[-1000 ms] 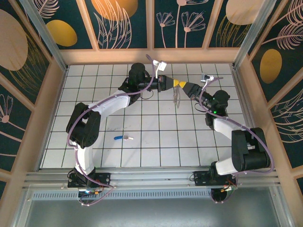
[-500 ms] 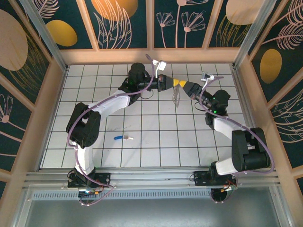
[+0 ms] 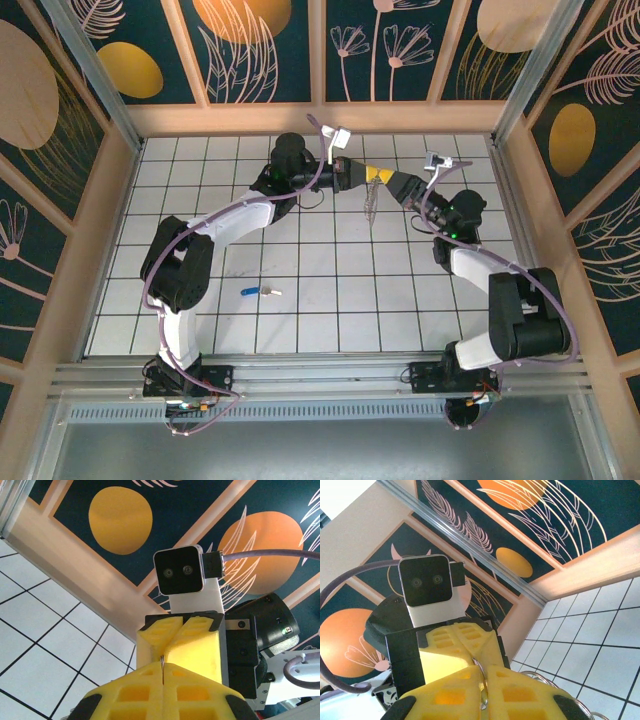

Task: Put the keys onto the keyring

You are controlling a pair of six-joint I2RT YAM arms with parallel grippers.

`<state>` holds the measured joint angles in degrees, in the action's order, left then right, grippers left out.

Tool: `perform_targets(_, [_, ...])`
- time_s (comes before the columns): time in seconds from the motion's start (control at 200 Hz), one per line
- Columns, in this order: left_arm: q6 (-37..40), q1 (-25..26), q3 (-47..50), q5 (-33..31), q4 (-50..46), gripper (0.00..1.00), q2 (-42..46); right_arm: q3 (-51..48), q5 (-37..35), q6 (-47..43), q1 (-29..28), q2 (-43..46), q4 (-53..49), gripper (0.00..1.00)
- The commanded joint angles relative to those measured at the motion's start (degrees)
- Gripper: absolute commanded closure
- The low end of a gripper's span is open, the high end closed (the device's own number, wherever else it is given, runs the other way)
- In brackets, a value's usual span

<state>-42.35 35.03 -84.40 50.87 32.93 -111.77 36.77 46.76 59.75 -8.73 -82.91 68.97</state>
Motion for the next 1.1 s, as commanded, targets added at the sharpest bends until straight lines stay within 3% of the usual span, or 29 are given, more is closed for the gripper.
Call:
perform_targets(0.0, [-0.69,0.55,-0.33,2.48,3.11,1.00,-0.92,1.73,2.58,1.40,-1.18,-1.12,4.67,0.85])
perform_targets(0.07, [-0.56,0.57,-0.33,2.48,3.11,1.00,-0.84,1.73,2.37,1.34,-1.19,-1.19,4.53,0.87])
perform_targets(0.205, [-0.50,0.56,-0.41,2.48,3.02,1.00,-0.91,1.72,2.20,1.17,-1.17,-1.23,4.34,1.00])
perform_targets(0.38, [-0.72,0.57,0.01,-0.07,2.60,1.00,-0.22,1.38,1.10,0.46,-1.01,-1.01,2.89,1.00])
perform_targets(0.45, [-0.92,0.45,1.22,-2.77,3.05,0.89,1.00,1.28,0.40,0.73,-0.76,-1.00,2.82,1.00])
perform_targets(0.641, [-3.11,0.47,6.68,-10.91,7.07,0.74,5.48,2.05,0.01,1.34,-0.61,-0.75,3.01,1.00])
perform_targets(0.836, [-8.80,0.45,14.21,-17.21,16.02,0.67,8.00,2.68,-1.47,2.36,-0.69,-0.17,3.30,1.00])
perform_targets(1.096, [-15.75,0.47,17.07,-18.60,26.00,0.65,5.82,3.02,-5.52,5.33,-2.65,-1.03,6.26,1.00])
